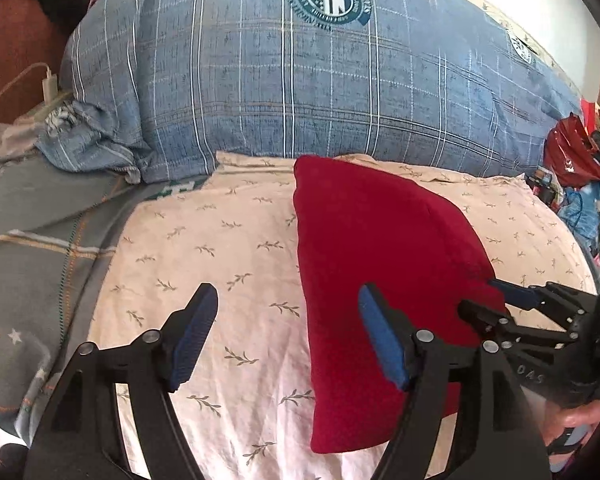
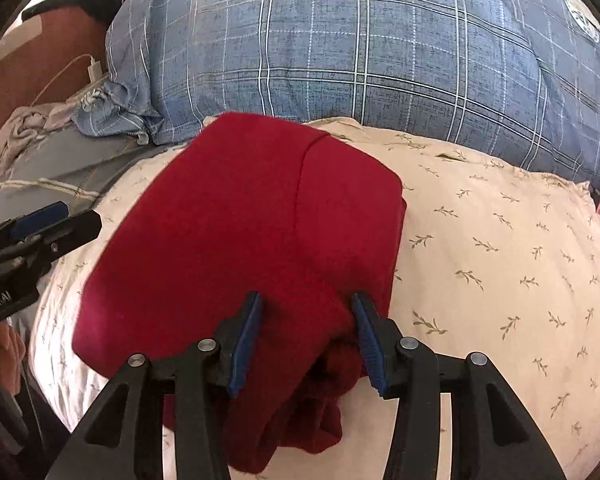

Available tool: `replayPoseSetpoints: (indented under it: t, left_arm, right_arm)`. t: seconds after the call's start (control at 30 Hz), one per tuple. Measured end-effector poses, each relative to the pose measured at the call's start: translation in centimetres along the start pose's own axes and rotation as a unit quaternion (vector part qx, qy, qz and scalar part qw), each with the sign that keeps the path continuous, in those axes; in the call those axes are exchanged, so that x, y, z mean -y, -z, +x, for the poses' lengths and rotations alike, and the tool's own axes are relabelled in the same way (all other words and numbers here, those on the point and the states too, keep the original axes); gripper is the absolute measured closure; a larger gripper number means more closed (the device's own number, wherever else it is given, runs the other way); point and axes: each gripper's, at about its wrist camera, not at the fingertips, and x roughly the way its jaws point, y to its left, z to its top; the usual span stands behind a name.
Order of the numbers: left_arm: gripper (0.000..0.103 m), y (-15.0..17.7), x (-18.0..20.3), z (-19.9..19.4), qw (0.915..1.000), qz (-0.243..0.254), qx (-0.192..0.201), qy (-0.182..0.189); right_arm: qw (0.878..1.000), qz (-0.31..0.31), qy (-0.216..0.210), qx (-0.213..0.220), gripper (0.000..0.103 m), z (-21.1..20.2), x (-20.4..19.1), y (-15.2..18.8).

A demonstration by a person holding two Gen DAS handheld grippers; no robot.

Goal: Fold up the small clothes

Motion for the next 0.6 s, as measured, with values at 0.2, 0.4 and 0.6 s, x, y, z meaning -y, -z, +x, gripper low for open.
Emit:
replayPoseSetpoints:
  t: [0.2, 0.4, 0.6]
  left_arm:
    - [0.03, 0.0, 0.3, -1.1, 0.9996, 0.01, 0.023, -0.011]
    - [0.029, -0.2, -0.3, -2.3, 0.9991, -0.015, 0.037, -0.013]
    - [0.023, -0.2, -0.9, -3.5, 0.998, -0.033, 0.053, -0.013]
  right_arm:
    - [0.999, 0.037, -0.015, 0.029, 0.049, -2.9, -0.2, 0.0]
    - [0.998, 0.039, -0.007, 0.05, 0.041, -4.9, -1.1, -0.3]
    - [0.997, 0.044, -0.001, 0.069, 0.028, -6.1, -1.7, -0.9]
